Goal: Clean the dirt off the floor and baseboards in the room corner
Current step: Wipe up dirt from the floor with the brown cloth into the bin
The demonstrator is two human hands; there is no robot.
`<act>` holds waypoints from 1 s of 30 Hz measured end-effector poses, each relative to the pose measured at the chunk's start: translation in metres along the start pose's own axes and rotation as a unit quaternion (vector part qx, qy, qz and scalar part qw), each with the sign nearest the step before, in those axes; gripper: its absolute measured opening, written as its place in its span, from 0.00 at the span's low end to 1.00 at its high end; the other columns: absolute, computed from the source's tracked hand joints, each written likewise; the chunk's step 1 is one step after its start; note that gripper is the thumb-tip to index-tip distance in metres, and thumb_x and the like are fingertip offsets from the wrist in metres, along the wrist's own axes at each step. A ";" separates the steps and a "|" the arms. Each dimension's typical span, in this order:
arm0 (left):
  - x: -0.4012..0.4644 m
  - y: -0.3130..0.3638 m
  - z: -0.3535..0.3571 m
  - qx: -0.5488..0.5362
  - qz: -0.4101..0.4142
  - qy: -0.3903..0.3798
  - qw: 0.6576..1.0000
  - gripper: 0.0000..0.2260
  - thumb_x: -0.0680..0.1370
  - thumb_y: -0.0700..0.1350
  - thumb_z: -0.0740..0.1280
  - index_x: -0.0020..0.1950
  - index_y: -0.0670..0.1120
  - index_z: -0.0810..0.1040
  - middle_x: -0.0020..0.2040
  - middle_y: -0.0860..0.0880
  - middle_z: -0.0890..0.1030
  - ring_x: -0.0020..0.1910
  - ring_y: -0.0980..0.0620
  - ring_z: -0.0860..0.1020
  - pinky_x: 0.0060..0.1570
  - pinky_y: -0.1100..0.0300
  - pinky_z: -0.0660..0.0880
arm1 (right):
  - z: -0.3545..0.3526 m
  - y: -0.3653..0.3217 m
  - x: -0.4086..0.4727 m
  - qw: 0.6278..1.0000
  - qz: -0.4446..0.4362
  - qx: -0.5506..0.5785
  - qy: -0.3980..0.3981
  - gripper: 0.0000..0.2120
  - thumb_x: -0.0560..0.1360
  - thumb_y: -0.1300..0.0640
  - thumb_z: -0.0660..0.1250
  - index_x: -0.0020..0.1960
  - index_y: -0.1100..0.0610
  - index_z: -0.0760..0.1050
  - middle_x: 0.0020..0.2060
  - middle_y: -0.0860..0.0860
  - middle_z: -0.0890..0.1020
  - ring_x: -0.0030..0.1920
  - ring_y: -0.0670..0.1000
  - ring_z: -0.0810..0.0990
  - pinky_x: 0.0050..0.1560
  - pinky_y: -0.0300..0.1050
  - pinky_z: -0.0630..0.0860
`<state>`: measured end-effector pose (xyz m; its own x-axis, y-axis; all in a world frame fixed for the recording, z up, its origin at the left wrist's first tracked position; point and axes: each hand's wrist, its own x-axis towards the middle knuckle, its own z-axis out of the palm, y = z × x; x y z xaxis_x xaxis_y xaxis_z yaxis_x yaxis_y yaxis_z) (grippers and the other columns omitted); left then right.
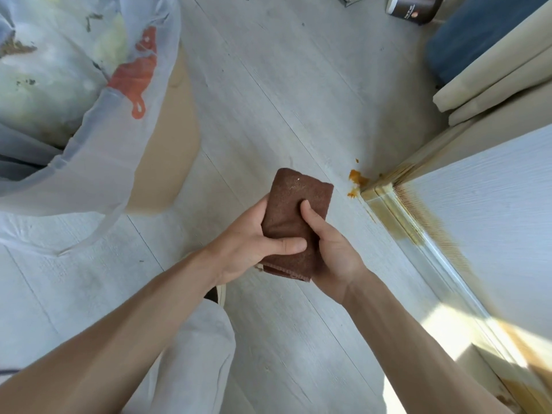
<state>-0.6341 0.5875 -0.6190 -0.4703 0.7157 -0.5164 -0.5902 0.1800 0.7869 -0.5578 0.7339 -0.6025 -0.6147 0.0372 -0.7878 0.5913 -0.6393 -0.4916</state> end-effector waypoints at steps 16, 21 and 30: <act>0.004 -0.019 -0.010 0.183 -0.037 0.095 0.978 0.34 0.77 0.53 0.75 0.80 0.59 0.63 0.65 0.60 0.78 0.55 0.61 0.83 0.61 0.57 0.78 | -0.060 0.009 -0.011 0.951 -0.123 -0.061 0.275 0.13 0.79 0.48 0.72 0.57 0.57 0.82 0.51 0.55 0.88 0.53 0.57 0.87 0.58 0.60 0.82; 0.007 -0.020 -0.027 0.164 -0.045 0.166 0.971 0.21 0.80 0.47 0.72 0.73 0.53 0.72 0.54 0.57 0.85 0.48 0.55 0.85 0.59 0.50 0.81 | -0.140 0.034 -0.040 0.891 -0.040 -0.152 0.426 0.09 0.79 0.54 0.70 0.58 0.52 0.78 0.54 0.55 0.84 0.54 0.58 0.83 0.55 0.58 0.82; 0.006 -0.024 -0.032 0.163 -0.058 0.166 0.971 0.20 0.81 0.47 0.70 0.73 0.53 0.72 0.56 0.53 0.84 0.48 0.55 0.86 0.57 0.52 0.81 | -0.103 0.047 0.019 0.831 -0.131 -0.354 0.407 0.07 0.80 0.55 0.67 0.52 0.57 0.72 0.42 0.49 0.77 0.44 0.53 0.77 0.37 0.45 0.72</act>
<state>-0.6437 0.5657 -0.6520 -0.6298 0.4307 -0.6464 -0.4385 0.4898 0.7536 -0.4882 0.7838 -0.6792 -0.3843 0.7965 -0.4668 0.8291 0.0754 -0.5539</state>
